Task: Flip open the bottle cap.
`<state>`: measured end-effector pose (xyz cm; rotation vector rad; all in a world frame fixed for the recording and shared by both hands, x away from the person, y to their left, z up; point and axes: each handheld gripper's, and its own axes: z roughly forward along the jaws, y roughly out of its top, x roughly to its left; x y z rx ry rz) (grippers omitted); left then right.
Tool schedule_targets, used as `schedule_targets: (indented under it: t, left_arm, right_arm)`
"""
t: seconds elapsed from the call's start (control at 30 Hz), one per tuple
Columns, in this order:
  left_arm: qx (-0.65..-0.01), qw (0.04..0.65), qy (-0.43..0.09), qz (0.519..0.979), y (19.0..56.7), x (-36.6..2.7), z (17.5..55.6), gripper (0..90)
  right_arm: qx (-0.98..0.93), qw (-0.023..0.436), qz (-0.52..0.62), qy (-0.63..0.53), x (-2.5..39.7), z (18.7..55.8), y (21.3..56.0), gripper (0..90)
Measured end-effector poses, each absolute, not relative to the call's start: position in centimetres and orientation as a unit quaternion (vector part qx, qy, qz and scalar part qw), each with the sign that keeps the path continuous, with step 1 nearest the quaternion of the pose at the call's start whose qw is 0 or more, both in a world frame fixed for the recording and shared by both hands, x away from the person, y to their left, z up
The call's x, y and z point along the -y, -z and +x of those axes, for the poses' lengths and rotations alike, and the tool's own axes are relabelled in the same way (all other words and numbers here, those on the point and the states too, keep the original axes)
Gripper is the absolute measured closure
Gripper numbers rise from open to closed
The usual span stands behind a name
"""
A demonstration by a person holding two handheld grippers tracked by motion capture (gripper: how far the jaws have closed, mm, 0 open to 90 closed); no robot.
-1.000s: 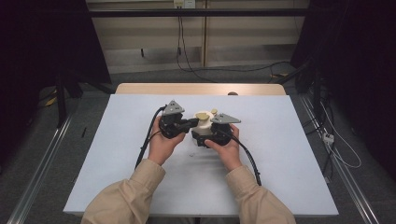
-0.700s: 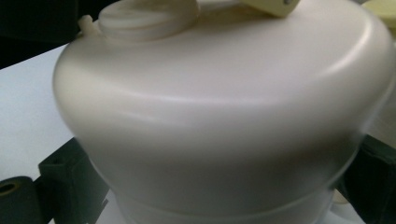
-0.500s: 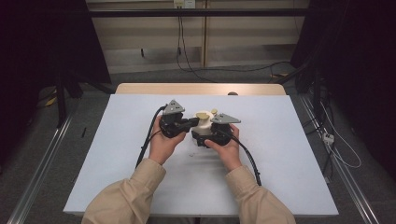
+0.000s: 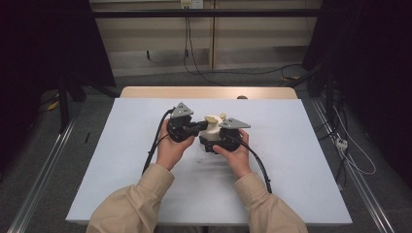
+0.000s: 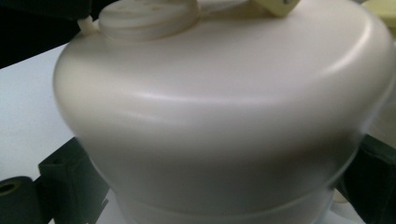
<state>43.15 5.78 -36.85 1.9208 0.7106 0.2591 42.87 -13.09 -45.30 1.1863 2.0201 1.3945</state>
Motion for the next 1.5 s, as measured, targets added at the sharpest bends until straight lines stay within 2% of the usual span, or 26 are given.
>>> schedule_targets:
  t: [1.5]
  left_arm:
    - [-0.296, 0.515, -0.11, 0.797, 36.3, -4.2, 44.4, 90.0]
  right_arm:
    - [-0.722, 0.199, 0.432, -0.502, 13.2, 42.9, 45.3, 3.2]
